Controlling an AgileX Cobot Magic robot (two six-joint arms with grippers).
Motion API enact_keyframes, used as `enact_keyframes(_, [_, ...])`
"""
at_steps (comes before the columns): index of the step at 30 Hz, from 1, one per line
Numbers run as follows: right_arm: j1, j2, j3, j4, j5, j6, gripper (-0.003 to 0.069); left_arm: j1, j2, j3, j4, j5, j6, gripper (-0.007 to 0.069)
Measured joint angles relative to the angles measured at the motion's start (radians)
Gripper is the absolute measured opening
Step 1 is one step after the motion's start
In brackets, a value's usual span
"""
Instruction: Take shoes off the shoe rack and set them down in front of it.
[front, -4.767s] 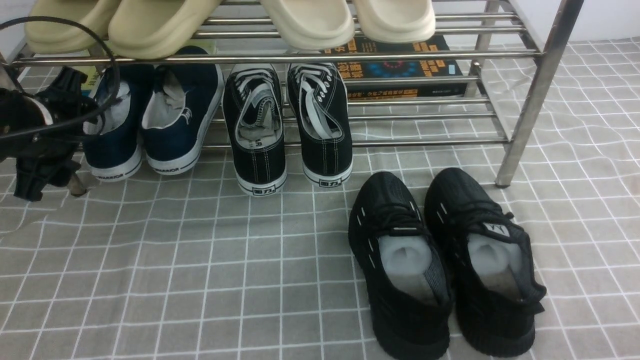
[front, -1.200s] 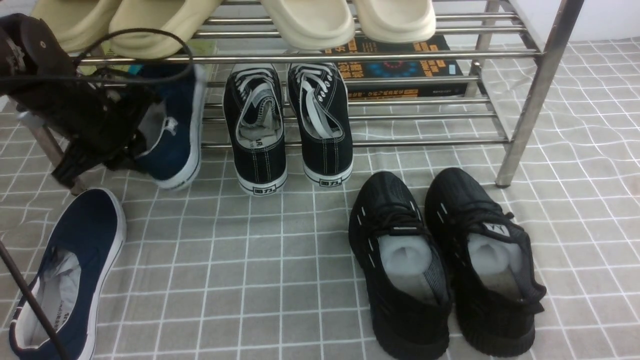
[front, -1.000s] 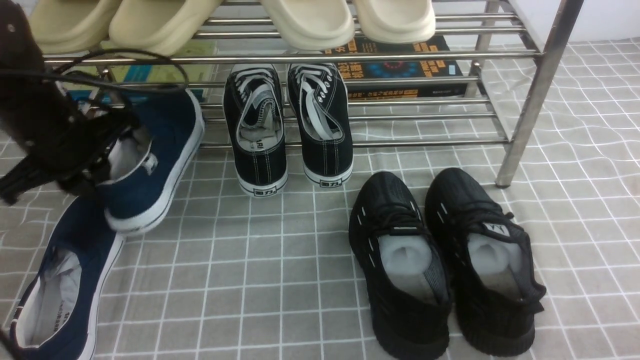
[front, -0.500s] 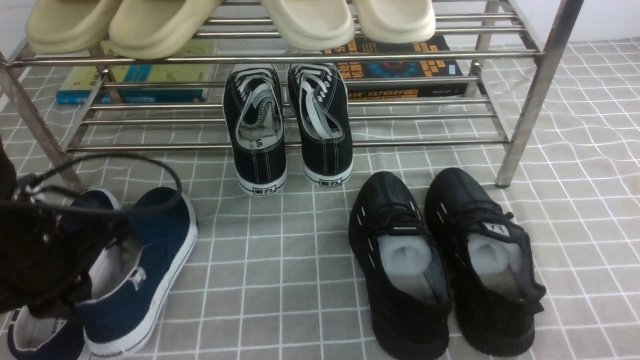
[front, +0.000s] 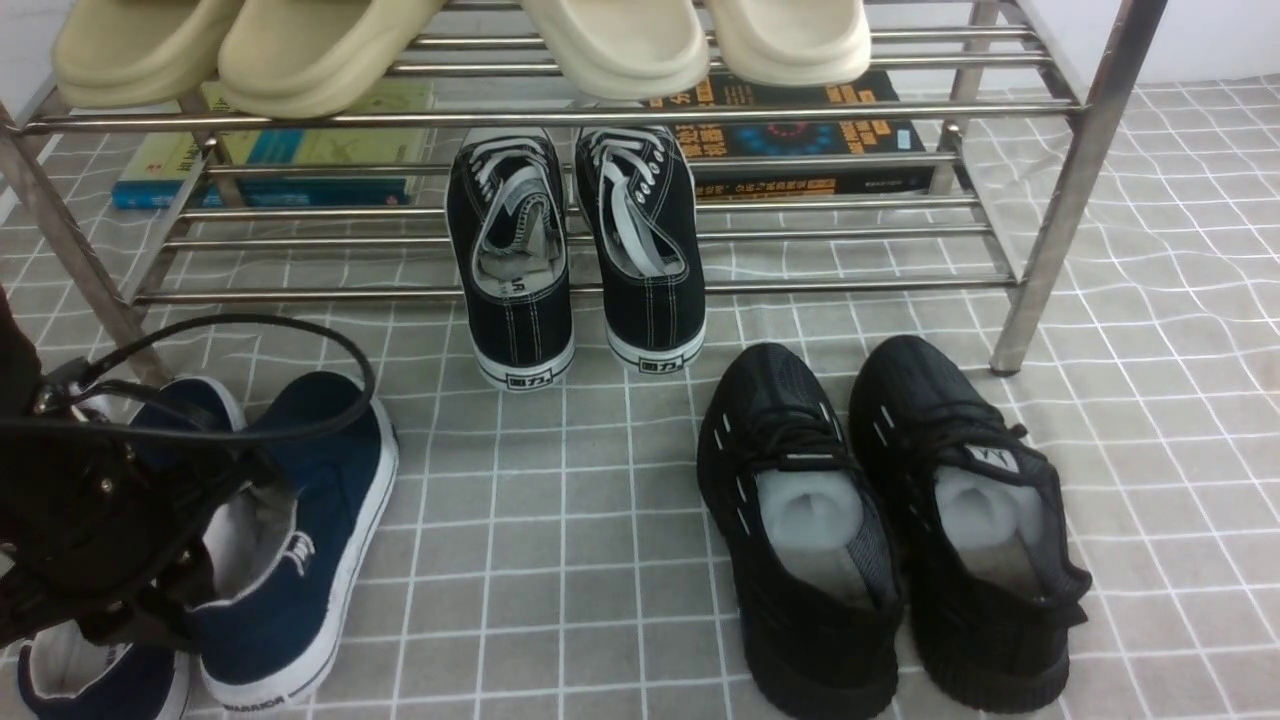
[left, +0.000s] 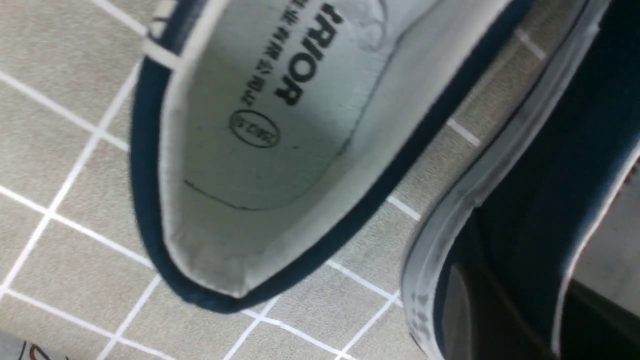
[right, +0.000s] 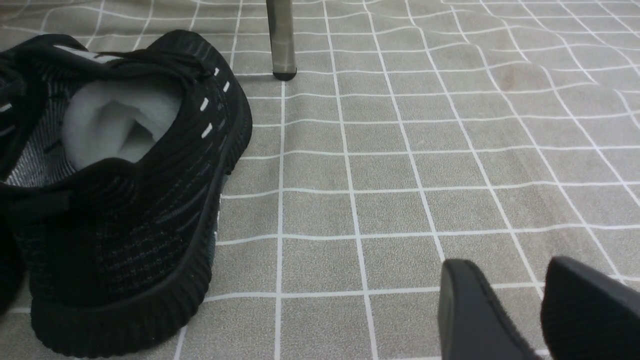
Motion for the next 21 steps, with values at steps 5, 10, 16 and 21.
enact_keyframes(5, [0.0,0.0,0.0,0.0,0.0,0.0,0.0239,0.0,-0.057,-0.045,0.009,0.039,0.069,0.0332])
enact_keyframes(10, [0.0,0.0,0.0,0.0,0.0,0.0,0.0239,0.0,-0.196,-0.14,0.036,0.168,0.246,0.0259])
enact_keyframes(16, [0.0,0.0,0.0,0.0,0.0,0.0,0.0239,0.0,-0.441,-0.077,0.034,0.227,0.459,0.0017])
enact_keyframes(21, [0.0,0.0,0.0,0.0,0.0,0.0,0.0239,0.0,-0.738,0.134,-0.016,0.03,0.526,0.0001])
